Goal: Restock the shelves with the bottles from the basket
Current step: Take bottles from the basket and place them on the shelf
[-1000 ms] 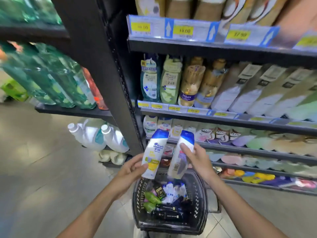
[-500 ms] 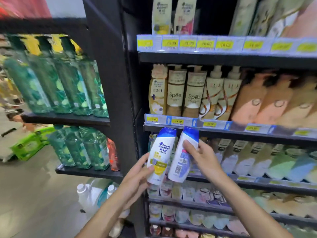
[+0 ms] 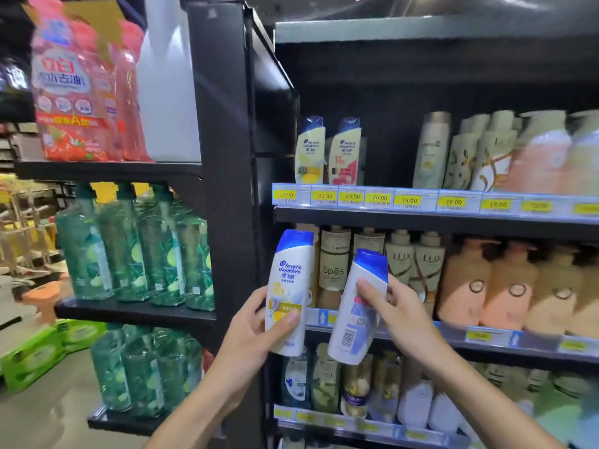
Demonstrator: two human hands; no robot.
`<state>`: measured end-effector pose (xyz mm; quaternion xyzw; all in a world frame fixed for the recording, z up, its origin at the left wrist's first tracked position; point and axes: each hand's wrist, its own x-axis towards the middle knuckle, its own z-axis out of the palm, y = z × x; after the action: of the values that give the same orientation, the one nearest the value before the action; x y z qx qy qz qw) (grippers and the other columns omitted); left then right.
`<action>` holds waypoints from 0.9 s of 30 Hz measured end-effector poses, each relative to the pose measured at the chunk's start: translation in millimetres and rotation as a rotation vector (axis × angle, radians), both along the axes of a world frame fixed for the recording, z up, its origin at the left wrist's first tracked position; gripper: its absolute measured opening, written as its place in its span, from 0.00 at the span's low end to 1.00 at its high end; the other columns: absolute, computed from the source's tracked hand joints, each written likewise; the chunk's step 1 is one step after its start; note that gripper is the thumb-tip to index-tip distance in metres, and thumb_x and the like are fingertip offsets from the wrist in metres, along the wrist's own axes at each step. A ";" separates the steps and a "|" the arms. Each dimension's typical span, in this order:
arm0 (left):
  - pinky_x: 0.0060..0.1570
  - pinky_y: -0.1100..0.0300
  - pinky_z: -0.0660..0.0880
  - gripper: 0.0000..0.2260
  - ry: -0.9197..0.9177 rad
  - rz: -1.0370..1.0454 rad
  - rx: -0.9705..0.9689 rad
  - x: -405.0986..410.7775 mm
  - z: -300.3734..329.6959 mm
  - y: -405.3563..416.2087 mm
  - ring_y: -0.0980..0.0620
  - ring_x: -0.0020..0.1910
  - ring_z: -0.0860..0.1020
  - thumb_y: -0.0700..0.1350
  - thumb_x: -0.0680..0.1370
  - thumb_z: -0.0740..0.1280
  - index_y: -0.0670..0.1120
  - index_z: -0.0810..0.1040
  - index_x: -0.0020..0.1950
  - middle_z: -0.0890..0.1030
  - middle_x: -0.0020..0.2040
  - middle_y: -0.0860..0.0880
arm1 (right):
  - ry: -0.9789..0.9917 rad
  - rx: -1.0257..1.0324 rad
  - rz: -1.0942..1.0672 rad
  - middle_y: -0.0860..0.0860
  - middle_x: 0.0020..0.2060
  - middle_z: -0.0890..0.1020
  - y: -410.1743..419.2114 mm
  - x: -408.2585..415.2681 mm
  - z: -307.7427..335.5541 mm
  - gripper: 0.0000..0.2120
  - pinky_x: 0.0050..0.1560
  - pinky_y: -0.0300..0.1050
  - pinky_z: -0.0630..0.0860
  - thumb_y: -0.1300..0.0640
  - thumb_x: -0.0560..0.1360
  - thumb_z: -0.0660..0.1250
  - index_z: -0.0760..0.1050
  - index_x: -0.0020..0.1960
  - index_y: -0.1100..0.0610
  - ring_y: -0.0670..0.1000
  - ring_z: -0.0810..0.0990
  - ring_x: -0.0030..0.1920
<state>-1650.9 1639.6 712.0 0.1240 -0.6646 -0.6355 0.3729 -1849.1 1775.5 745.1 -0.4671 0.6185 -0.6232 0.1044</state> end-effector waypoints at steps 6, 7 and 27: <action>0.62 0.45 0.78 0.20 0.053 -0.055 -0.006 -11.8 49.2 -4.7 0.41 0.63 0.81 0.46 0.80 0.71 0.47 0.72 0.70 0.82 0.63 0.44 | 0.083 -0.042 0.001 0.46 0.44 0.87 -0.2 -10.4 44.4 0.17 0.48 0.41 0.79 0.39 0.72 0.66 0.80 0.50 0.51 0.45 0.85 0.45; 0.58 0.47 0.80 0.19 0.072 -0.067 0.003 -13.0 57.8 -3.8 0.41 0.62 0.81 0.45 0.80 0.70 0.47 0.72 0.70 0.82 0.63 0.44 | 0.094 -0.056 0.002 0.47 0.45 0.87 0.6 -12.3 50.8 0.18 0.49 0.42 0.79 0.38 0.72 0.66 0.80 0.51 0.51 0.46 0.86 0.47; 0.52 0.61 0.81 0.20 0.112 0.309 -0.433 -68.0 188.3 -26.7 0.60 0.55 0.82 0.51 0.77 0.74 0.53 0.74 0.68 0.83 0.57 0.56 | 0.247 -0.140 0.065 0.48 0.46 0.87 20.6 -25.4 140.9 0.16 0.42 0.32 0.76 0.43 0.76 0.64 0.79 0.53 0.55 0.43 0.85 0.45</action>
<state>-1718.9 1612.9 900.4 0.1058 -0.7365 -0.4202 0.5195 -1874.5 1796.1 886.1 -0.5662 0.5664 -0.5987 0.0147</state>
